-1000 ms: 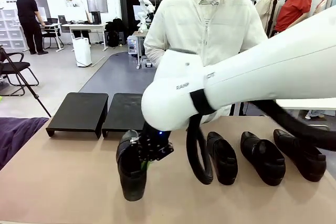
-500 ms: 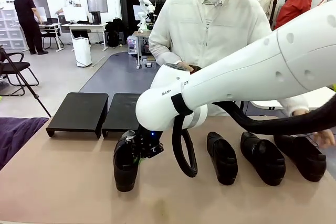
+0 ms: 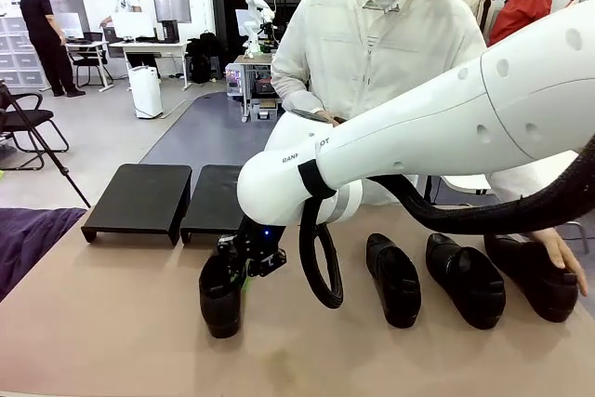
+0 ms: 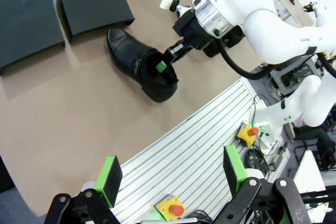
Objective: Organize the shoes by placing them on the stand.
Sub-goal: Pick up one Shoe and place it in the middle of the table, then place the Shoe from the middle of the table onto the Shoes Stand.
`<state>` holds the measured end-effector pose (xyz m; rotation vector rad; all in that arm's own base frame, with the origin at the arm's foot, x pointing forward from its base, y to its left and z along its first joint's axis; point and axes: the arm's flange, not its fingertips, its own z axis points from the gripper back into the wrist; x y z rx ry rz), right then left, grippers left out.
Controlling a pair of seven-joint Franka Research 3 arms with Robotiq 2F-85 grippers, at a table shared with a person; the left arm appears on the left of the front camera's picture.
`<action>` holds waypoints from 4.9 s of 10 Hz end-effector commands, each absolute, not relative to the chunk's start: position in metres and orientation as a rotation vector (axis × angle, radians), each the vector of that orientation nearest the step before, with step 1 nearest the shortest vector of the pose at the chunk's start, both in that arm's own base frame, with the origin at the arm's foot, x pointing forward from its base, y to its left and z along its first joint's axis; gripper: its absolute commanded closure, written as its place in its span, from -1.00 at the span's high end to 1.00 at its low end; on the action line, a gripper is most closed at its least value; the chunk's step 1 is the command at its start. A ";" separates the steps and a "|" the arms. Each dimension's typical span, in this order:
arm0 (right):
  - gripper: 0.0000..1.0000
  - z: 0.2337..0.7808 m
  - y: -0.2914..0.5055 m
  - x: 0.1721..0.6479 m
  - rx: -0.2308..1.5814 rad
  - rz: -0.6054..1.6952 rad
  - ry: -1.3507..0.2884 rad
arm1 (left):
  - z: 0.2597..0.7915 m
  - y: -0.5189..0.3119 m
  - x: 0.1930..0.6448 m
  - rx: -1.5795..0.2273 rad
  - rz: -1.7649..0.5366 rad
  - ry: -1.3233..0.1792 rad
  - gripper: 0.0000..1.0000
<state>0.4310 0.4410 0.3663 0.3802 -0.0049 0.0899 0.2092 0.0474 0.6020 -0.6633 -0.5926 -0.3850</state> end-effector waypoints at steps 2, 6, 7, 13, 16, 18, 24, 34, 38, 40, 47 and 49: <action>1.00 0.372 0.440 0.436 0.407 0.109 0.010 | 0.602 0.048 0.208 -0.680 -0.403 -0.601 1.00; 1.00 0.375 0.437 0.433 0.406 0.131 0.022 | 0.602 0.048 0.208 -0.680 -0.403 -0.601 1.00; 1.00 0.379 0.433 0.432 0.407 0.127 0.011 | 0.602 0.048 0.208 -0.680 -0.403 -0.601 1.00; 1.00 0.444 0.366 0.391 0.354 0.182 -0.036 | 0.602 0.048 0.208 -0.680 -0.403 -0.601 1.00; 1.00 0.442 0.351 0.393 0.435 0.222 -0.011 | 0.602 0.048 0.208 -0.680 -0.403 -0.601 1.00; 1.00 0.431 0.403 0.394 0.461 0.374 0.074 | 0.602 0.048 0.208 -0.680 -0.403 -0.601 1.00; 1.00 0.419 0.452 0.402 0.383 0.535 0.166 | 0.602 0.048 0.208 -0.680 -0.403 -0.601 1.00; 1.00 0.530 -0.081 0.352 1.018 -0.259 0.042 | 0.602 0.048 0.208 -0.680 -0.403 -0.601 1.00; 1.00 0.454 -0.195 0.307 1.379 -0.380 -0.204 | 0.602 0.048 0.208 -0.680 -0.403 -0.601 1.00; 1.00 0.483 -0.194 0.304 1.247 -0.474 -0.051 | 0.602 0.048 0.208 -0.680 -0.403 -0.601 1.00; 1.00 0.483 -0.194 0.304 1.247 -0.474 -0.051 | 0.602 0.048 0.208 -0.680 -0.403 -0.601 1.00; 1.00 0.483 -0.194 0.304 1.247 -0.474 -0.051 | 0.602 0.048 0.208 -0.680 -0.403 -0.601 1.00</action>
